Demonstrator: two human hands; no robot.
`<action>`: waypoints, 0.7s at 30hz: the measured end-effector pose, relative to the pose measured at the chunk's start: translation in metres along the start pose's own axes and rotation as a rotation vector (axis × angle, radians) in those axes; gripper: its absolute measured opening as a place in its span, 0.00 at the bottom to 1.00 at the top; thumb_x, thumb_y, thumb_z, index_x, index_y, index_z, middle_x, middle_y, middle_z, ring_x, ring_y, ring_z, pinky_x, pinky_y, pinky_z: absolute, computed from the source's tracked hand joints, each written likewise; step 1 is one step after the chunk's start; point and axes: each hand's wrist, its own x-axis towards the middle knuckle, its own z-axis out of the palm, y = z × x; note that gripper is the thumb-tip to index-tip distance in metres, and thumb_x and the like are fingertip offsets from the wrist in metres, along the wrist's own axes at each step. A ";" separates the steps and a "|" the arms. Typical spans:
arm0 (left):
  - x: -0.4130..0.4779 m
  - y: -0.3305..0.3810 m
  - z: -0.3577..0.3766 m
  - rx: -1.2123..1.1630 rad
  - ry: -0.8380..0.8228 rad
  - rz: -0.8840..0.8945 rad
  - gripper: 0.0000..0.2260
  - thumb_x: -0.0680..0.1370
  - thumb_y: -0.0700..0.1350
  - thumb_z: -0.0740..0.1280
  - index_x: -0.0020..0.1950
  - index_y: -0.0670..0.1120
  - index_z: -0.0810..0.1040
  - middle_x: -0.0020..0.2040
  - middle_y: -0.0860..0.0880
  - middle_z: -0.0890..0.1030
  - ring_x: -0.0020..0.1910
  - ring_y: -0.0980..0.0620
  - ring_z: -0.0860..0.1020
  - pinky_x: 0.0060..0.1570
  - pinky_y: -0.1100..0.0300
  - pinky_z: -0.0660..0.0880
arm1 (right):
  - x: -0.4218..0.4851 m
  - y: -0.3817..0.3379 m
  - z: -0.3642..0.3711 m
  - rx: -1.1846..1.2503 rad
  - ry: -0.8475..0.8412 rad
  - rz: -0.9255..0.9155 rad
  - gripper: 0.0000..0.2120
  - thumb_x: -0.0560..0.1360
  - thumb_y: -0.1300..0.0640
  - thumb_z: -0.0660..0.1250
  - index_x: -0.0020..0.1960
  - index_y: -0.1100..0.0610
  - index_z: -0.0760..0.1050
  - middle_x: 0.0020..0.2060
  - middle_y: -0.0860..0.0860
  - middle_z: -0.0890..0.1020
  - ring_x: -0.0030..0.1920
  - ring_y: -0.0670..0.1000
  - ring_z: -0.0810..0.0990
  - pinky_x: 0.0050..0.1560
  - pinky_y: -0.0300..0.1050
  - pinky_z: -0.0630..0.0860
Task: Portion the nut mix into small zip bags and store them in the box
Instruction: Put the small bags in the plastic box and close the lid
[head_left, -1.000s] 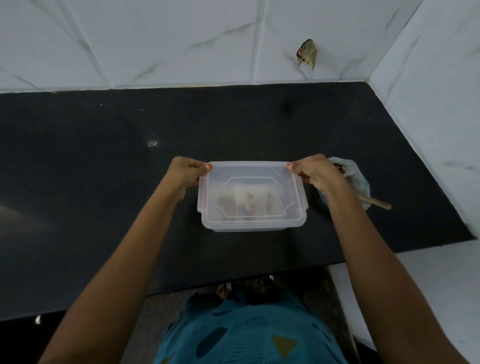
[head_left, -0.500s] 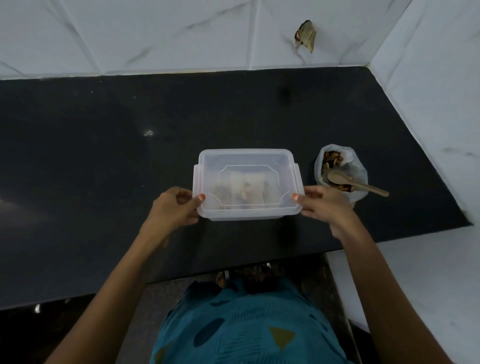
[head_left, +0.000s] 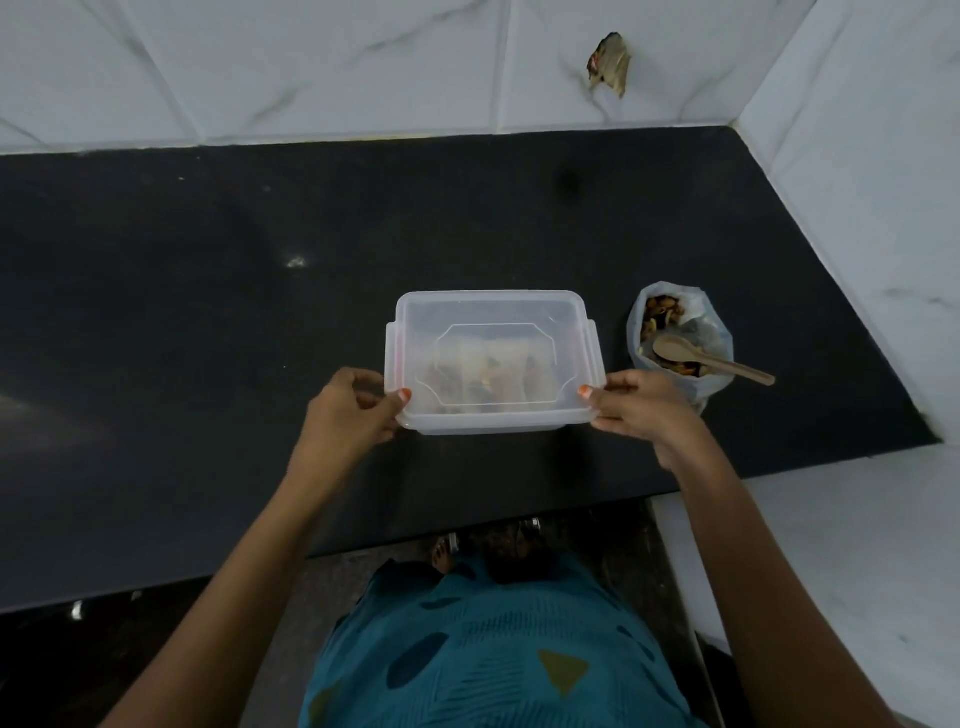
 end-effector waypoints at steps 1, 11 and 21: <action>-0.003 0.001 0.003 0.181 0.079 0.095 0.17 0.75 0.45 0.68 0.61 0.44 0.70 0.56 0.46 0.76 0.48 0.51 0.77 0.45 0.60 0.75 | 0.000 0.000 0.001 -0.119 0.035 -0.039 0.19 0.73 0.58 0.69 0.61 0.62 0.71 0.54 0.57 0.78 0.49 0.51 0.78 0.48 0.43 0.77; 0.033 0.032 0.061 0.899 0.166 0.547 0.28 0.81 0.57 0.49 0.77 0.48 0.46 0.77 0.47 0.47 0.76 0.47 0.45 0.73 0.48 0.41 | 0.034 -0.020 0.040 -0.922 0.255 -0.669 0.26 0.81 0.51 0.51 0.75 0.58 0.50 0.76 0.54 0.53 0.76 0.50 0.48 0.73 0.46 0.45; 0.036 0.026 0.067 0.990 0.161 0.524 0.26 0.81 0.55 0.46 0.76 0.47 0.43 0.77 0.45 0.44 0.76 0.45 0.44 0.72 0.45 0.40 | 0.049 -0.008 0.040 -1.012 0.183 -0.668 0.26 0.82 0.50 0.46 0.75 0.59 0.43 0.76 0.53 0.43 0.75 0.48 0.40 0.72 0.42 0.37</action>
